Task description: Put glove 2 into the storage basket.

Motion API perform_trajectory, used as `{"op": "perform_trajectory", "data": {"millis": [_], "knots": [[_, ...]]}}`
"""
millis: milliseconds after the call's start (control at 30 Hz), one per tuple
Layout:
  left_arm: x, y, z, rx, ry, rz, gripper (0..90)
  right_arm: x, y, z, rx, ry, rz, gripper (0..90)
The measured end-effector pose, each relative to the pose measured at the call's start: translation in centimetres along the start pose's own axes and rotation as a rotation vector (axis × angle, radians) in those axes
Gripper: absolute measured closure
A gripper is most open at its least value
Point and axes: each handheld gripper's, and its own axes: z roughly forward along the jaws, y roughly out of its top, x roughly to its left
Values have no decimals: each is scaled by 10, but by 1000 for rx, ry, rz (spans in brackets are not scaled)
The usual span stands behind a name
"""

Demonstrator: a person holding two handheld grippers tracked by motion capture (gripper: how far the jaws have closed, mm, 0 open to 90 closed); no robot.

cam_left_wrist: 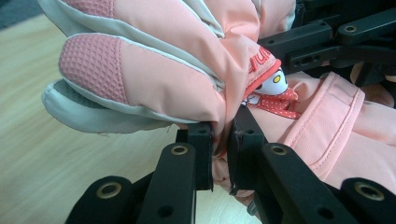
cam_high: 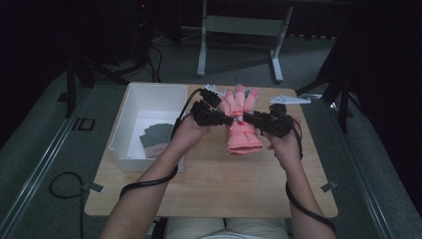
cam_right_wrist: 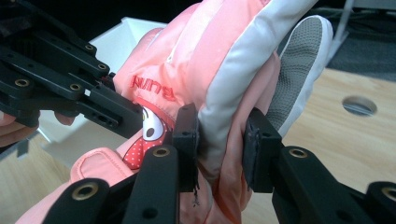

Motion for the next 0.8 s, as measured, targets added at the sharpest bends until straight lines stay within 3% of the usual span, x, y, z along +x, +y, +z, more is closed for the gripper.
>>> {"op": "perform_trajectory", "data": {"millis": [200, 500, 600, 767, 800], "knots": [[6, 1, -29, -21, 43, -3, 811, 13, 18, 8, -13, 26, -26, 701], [17, -2, -76, -42, 112, -8, 811, 44, 47, 27, -30, 70, -66, 701], [25, -7, -99, -52, 149, -30, 810, 62, 61, 38, -33, 86, -94, 701], [35, -17, -121, -52, 187, -50, 811, 79, 73, 56, -25, 118, -110, 701], [37, -20, -126, -54, 196, -53, 811, 88, 78, 66, -20, 135, -122, 701]]}}
